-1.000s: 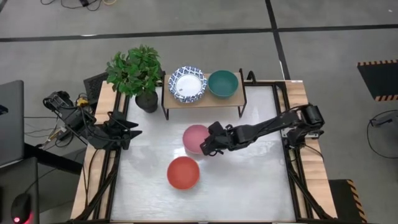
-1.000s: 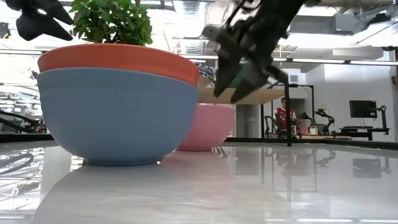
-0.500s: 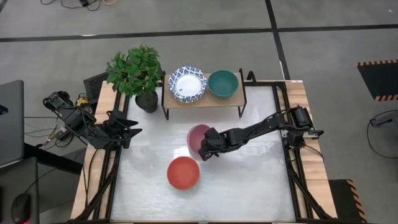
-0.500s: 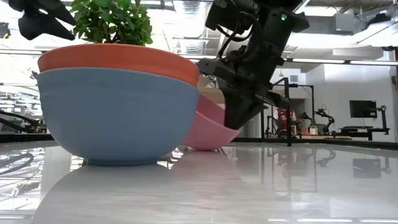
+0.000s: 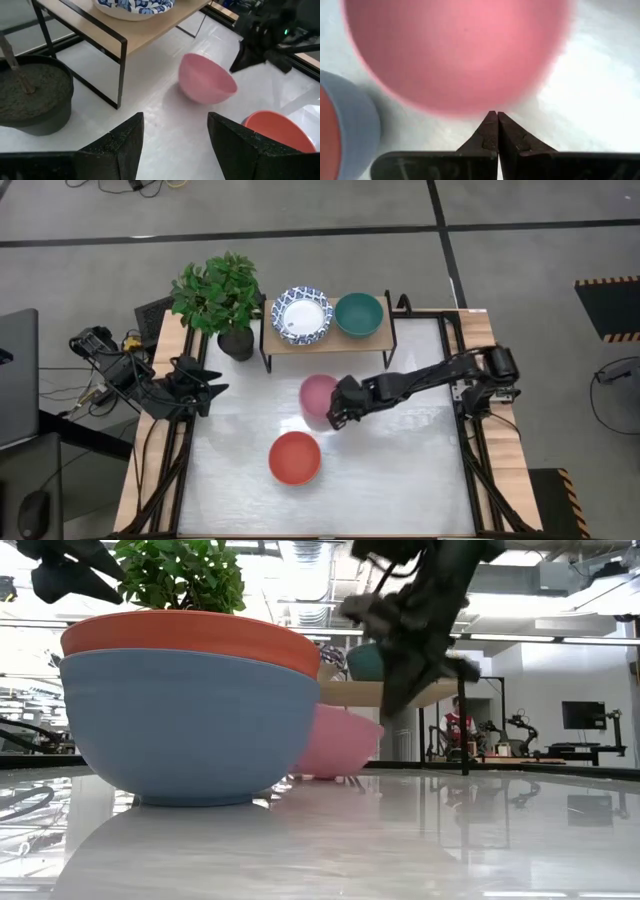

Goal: Place and stack bowls onto a shelf
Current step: Stack the pink bowl on top of the dark green bowl on the shelf

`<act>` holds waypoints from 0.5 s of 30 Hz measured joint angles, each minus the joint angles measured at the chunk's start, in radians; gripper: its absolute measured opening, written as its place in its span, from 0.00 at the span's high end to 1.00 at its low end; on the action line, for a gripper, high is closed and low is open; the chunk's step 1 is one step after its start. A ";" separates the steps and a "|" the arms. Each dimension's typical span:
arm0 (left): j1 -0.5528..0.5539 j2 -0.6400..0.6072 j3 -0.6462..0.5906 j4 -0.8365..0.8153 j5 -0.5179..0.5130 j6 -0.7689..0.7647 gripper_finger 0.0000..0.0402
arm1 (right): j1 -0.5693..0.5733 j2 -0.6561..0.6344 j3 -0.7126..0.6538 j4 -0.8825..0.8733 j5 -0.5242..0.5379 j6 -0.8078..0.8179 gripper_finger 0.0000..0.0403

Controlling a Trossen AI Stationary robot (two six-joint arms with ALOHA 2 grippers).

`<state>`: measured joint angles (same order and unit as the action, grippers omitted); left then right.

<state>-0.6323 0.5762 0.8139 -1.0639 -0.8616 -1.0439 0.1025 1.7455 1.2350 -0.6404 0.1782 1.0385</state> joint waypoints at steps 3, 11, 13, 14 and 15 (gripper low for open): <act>0.000 0.000 0.000 0.000 0.000 -0.010 0.49 | -0.018 -0.084 0.000 -0.058 -0.022 0.000 0.96; 0.000 0.000 0.000 -0.001 -0.042 0.001 0.49 | -0.041 -0.312 0.000 -0.118 0.009 -0.016 0.95; 0.000 0.000 0.000 -0.001 -0.043 -0.005 0.49 | -0.048 -0.334 0.000 -0.110 0.058 -0.023 0.90; 0.000 0.000 0.000 -0.001 -0.043 -0.006 0.49 | -0.051 -0.339 0.001 -0.105 0.087 -0.024 0.86; 0.000 0.000 0.000 -0.001 -0.043 -0.007 0.49 | -0.055 -0.340 0.001 -0.107 0.108 -0.027 0.83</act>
<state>-0.6325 0.5762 0.8139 -1.0649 -0.9043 -1.0507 0.0476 1.4052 1.2362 -0.7475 0.2858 1.0118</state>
